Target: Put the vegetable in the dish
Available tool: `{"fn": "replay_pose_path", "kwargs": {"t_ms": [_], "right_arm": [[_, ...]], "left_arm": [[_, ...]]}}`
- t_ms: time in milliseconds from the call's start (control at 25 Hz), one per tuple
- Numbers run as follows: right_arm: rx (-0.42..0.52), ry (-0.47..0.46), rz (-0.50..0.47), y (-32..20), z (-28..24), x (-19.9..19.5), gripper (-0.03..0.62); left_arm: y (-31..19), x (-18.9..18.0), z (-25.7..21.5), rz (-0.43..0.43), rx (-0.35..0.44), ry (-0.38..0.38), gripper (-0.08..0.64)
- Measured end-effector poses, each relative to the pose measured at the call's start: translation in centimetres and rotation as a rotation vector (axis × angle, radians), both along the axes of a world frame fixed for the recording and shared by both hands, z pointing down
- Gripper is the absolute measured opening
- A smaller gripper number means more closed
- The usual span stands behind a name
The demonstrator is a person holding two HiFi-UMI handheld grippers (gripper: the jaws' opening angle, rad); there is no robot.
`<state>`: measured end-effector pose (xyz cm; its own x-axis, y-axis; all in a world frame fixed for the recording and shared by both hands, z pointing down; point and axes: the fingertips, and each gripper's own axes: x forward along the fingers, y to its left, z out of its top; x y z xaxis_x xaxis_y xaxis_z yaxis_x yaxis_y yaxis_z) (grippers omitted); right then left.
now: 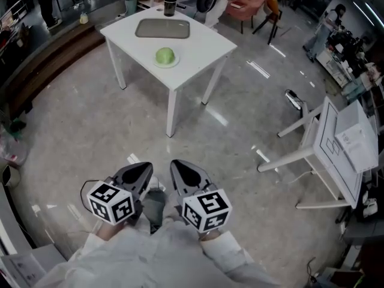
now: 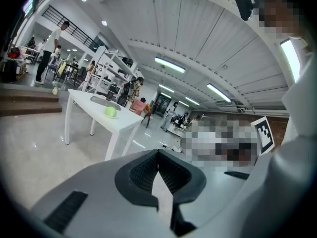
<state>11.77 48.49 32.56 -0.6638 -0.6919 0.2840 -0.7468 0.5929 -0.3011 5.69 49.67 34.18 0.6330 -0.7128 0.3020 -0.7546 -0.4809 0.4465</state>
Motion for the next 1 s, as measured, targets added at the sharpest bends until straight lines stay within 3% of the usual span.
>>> {"fn": "replay_pose_path", "kwargs": {"t_ms": [520,1000], "right_arm": [[0.116,-0.020,0.102,-17.0,-4.4,-5.8,0.014],[0.058,-0.016,0.127,-21.8,-2.6,-7.7,0.015]], "left_arm": [[-17.7,-6.3,-5.1,0.079,0.123,-0.008,0.008],[-22.4,-7.9,-3.0,0.105,0.054,0.050,0.008]]}}
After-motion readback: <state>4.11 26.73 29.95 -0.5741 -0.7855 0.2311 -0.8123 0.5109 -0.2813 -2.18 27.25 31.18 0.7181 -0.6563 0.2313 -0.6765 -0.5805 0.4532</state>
